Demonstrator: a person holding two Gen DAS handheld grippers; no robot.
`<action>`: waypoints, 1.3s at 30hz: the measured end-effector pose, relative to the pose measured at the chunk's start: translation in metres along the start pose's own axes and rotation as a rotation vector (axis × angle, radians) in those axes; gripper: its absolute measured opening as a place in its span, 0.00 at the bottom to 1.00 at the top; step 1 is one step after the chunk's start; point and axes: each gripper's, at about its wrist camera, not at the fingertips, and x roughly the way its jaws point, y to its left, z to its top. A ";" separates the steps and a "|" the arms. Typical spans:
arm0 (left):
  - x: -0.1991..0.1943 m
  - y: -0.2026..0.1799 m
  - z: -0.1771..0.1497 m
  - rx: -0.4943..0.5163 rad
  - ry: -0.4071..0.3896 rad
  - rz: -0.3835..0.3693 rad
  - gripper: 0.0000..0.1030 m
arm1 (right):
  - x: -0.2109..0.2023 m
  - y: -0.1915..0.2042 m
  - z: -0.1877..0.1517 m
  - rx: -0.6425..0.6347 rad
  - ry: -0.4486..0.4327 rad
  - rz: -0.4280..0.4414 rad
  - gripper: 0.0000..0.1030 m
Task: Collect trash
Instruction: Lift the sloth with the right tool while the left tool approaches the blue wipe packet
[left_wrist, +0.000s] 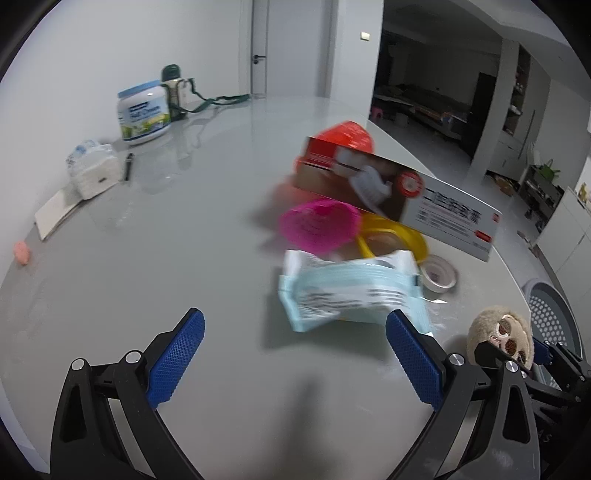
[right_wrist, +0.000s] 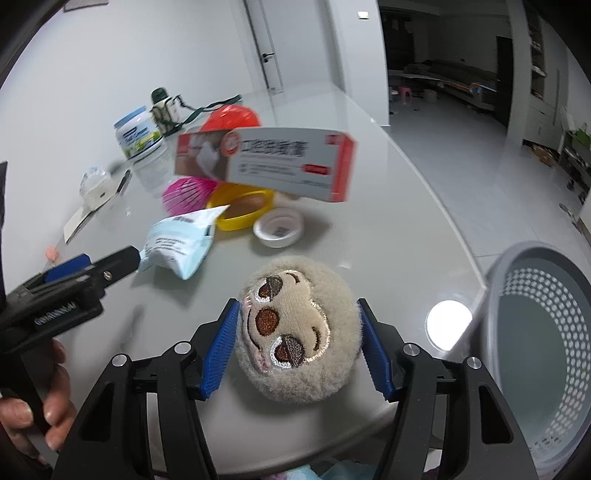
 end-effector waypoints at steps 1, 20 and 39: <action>0.003 -0.007 0.000 0.004 0.005 -0.005 0.94 | -0.003 -0.006 -0.002 0.013 -0.005 0.000 0.59; 0.030 -0.029 0.002 0.002 0.065 0.058 0.94 | -0.015 -0.027 -0.003 0.074 -0.031 0.021 0.59; -0.007 0.055 -0.018 -0.142 0.057 0.193 0.94 | -0.003 0.007 0.002 -0.014 -0.008 0.123 0.59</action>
